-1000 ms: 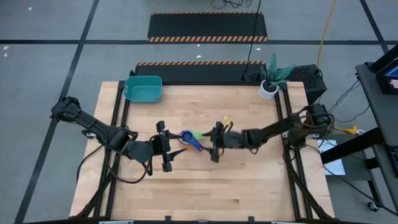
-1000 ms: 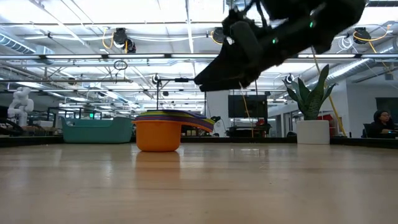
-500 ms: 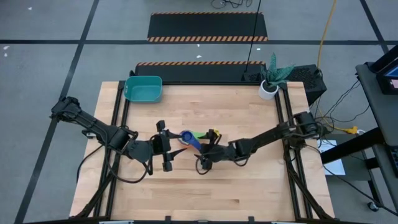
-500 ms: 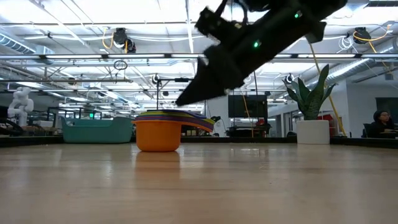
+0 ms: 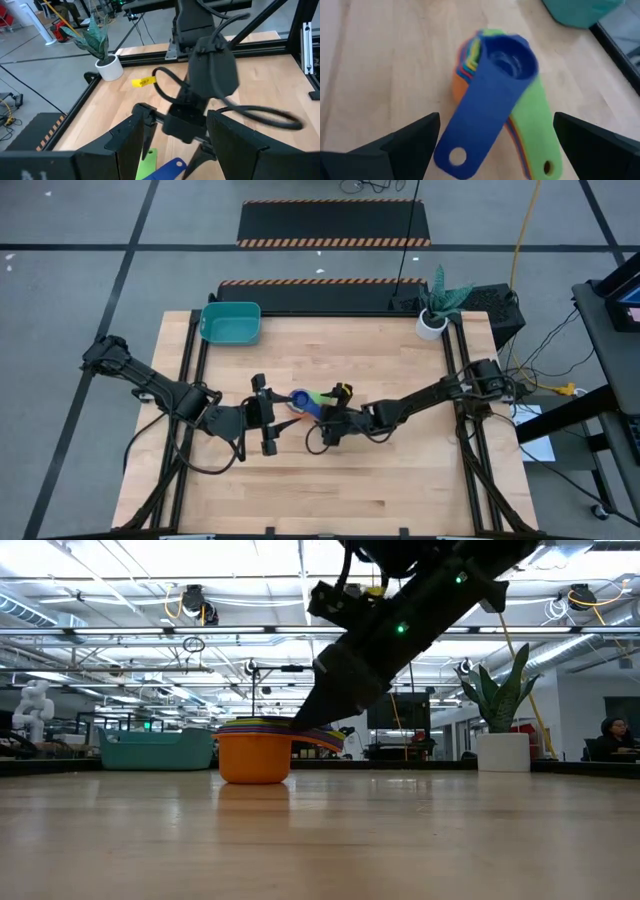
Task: Nest measuring cups in basket
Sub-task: Stack the dark blue measuring cup on top of the green measuring cup
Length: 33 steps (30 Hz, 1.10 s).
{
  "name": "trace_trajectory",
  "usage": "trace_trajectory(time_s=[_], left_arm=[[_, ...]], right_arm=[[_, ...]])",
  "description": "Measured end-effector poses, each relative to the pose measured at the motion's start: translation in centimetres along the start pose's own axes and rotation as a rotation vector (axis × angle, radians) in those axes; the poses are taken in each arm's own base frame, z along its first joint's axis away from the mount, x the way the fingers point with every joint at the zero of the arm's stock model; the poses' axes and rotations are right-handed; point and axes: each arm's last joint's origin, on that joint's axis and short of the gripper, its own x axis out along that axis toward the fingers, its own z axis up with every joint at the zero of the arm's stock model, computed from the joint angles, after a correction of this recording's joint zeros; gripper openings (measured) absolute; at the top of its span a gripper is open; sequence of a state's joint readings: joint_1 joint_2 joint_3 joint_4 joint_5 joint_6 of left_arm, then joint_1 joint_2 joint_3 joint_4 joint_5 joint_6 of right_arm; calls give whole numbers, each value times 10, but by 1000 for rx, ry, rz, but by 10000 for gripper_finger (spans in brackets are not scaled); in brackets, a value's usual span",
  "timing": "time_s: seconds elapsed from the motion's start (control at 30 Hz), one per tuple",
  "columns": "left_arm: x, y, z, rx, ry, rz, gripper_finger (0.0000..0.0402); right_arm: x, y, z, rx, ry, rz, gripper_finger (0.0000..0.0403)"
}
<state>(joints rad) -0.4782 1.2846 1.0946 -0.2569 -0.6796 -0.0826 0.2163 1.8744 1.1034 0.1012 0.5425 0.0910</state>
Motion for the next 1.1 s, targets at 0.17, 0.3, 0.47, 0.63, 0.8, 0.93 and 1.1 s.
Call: trace_trajectory(time_s=[0.17,0.3,0.47,0.63,0.8,0.93,1.1], left_arm=[[0,0,0,-1,0,0,218],[0,0,0,-1,0,0,218],[0,0,0,-1,0,0,218],[0,0,0,1,0,0,218],[0,0,0,39,1,0,218],[0,0,0,48,0,-1,218],[0,0,0,35,0,-1,218]], right_arm=[[4,-8,-1,25,13,-25,384],[7,-13,-1,15,23,-28,384],[12,-19,-3,15,54,65,384],[16,-26,-2,-42,55,112,384],[21,-37,-2,-70,63,124,384],[24,-42,-4,-56,82,197,382],[25,-43,-7,-84,108,226,363]])
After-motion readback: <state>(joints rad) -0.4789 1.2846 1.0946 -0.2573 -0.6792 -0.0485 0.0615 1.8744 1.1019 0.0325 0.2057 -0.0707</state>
